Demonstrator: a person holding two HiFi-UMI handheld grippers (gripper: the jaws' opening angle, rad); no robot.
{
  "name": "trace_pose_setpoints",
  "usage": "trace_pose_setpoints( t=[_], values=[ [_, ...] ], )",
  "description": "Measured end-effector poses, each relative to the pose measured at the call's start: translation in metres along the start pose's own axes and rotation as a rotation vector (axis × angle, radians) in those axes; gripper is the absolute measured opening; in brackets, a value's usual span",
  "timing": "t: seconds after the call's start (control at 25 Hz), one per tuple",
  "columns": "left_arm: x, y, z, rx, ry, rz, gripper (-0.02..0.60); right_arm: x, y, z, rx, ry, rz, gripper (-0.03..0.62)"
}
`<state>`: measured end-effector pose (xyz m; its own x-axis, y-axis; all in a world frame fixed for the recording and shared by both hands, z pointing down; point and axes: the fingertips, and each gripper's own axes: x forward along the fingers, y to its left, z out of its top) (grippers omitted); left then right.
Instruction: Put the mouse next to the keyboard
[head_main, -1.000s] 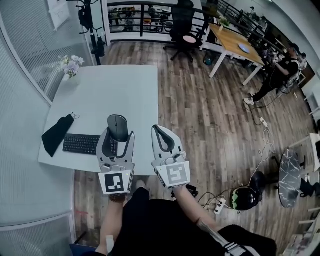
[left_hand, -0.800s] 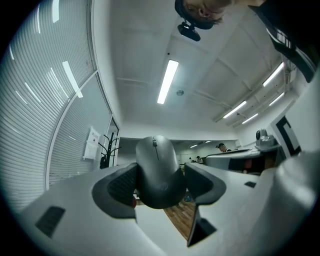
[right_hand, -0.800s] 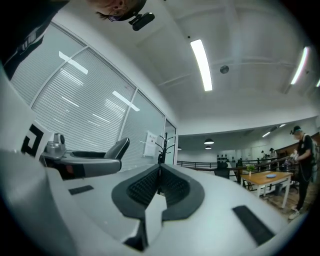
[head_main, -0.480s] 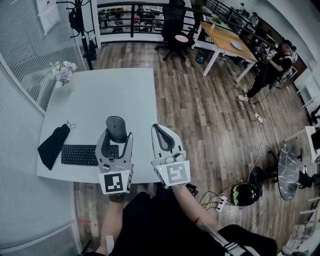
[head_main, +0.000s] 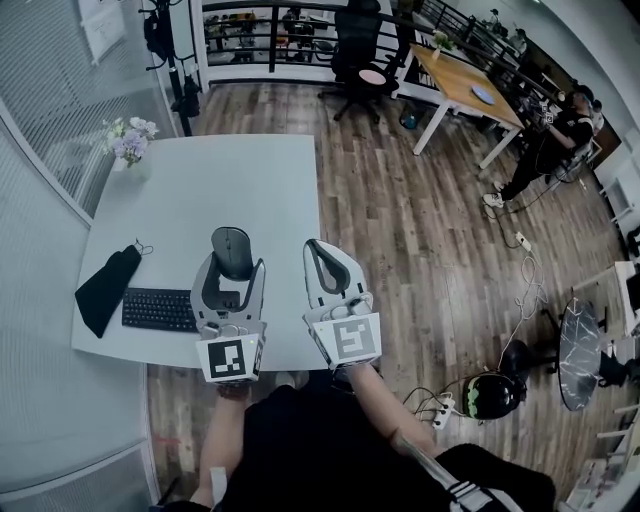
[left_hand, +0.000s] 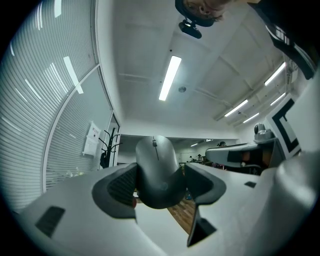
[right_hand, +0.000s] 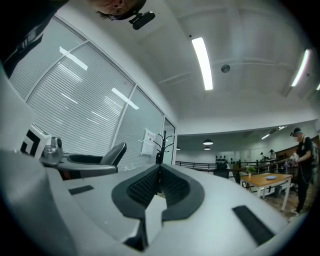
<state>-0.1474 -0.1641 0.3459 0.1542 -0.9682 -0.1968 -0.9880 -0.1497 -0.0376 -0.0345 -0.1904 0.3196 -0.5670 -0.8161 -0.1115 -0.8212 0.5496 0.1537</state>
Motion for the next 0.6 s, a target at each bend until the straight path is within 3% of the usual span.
trace_pose_setpoints(
  t=[0.08,0.28,0.6],
  values=[
    [0.004,0.002,-0.003,0.004,0.004,0.005,0.301,0.004,-0.002,-0.003,-0.004,0.024,-0.001,0.0],
    [0.007,0.003,-0.006,0.01,0.012,0.011,0.301,0.011,0.0,-0.001,0.009,-0.04,0.033,0.0],
    [0.015,0.007,-0.017,0.007,0.032,0.022,0.301,0.018,-0.004,-0.007,0.003,-0.018,0.042,0.0]
  ],
)
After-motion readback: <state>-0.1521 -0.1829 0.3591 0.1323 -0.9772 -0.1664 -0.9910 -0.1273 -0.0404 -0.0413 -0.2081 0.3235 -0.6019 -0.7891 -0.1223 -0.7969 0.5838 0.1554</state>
